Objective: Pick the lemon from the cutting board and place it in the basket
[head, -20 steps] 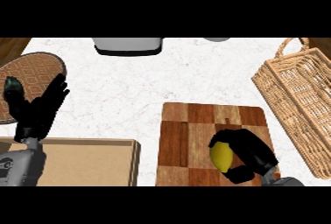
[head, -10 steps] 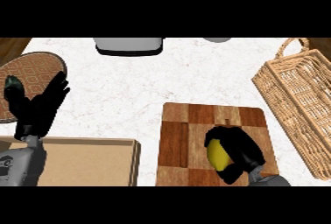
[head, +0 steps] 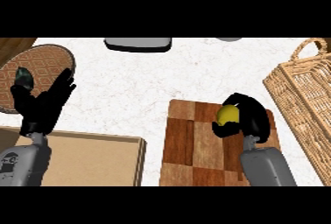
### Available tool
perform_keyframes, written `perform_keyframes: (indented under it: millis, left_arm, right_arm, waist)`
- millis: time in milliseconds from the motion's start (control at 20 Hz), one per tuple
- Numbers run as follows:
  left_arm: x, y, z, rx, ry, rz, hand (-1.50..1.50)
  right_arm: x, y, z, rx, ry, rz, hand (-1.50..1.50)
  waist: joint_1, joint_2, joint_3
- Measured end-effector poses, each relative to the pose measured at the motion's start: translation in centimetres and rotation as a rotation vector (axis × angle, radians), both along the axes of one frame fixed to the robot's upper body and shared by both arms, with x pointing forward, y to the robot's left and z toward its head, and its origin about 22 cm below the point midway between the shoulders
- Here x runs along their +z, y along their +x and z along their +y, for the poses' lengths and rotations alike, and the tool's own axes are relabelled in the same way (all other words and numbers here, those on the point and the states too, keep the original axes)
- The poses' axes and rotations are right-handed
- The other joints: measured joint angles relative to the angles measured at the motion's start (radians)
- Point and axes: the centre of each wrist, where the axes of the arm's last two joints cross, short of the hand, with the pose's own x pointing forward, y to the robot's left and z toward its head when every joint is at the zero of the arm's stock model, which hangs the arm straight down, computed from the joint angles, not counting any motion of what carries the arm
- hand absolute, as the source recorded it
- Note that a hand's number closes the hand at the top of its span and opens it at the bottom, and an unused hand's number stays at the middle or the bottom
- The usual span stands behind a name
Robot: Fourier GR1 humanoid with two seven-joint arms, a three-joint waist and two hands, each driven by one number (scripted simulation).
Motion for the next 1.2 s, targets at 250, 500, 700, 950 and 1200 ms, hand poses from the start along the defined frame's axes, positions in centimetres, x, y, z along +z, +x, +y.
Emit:
perform_keyframes:
  millis: [250, 500, 700, 950, 1200]
  left_arm:
    - [0.1, 0.5, -1.2, -0.045, 0.000, 0.002, 0.00]
    - [0.5, 1.1, -1.3, -0.055, 0.008, -0.001, 0.00]
    - [0.3, 0.9, -1.0, -0.052, 0.010, 0.005, 0.00]
    - [0.0, 0.8, -1.1, -0.034, 0.013, 0.012, 0.00]
    - [-0.2, 0.6, -0.7, -0.017, 0.011, 0.013, 0.00]
  right_arm:
    - [4.9, 3.4, 2.8, -0.215, 0.095, -0.257, 1.50]
    - [8.9, 6.2, 6.7, -0.330, 0.056, -0.457, 1.50]
    - [12.1, 8.3, 9.0, -0.380, -0.023, -0.554, 1.50]
    - [15.7, 10.6, 10.8, -0.437, -0.115, -0.607, 1.50]
    - [19.0, 12.5, 11.5, -0.503, -0.176, -0.645, 1.50]
  waist:
    - [0.045, 0.003, 0.001]
    - [0.056, 0.001, -0.003]
    - [0.050, -0.004, -0.004]
    - [0.027, -0.007, -0.004]
    - [0.008, -0.007, -0.003]
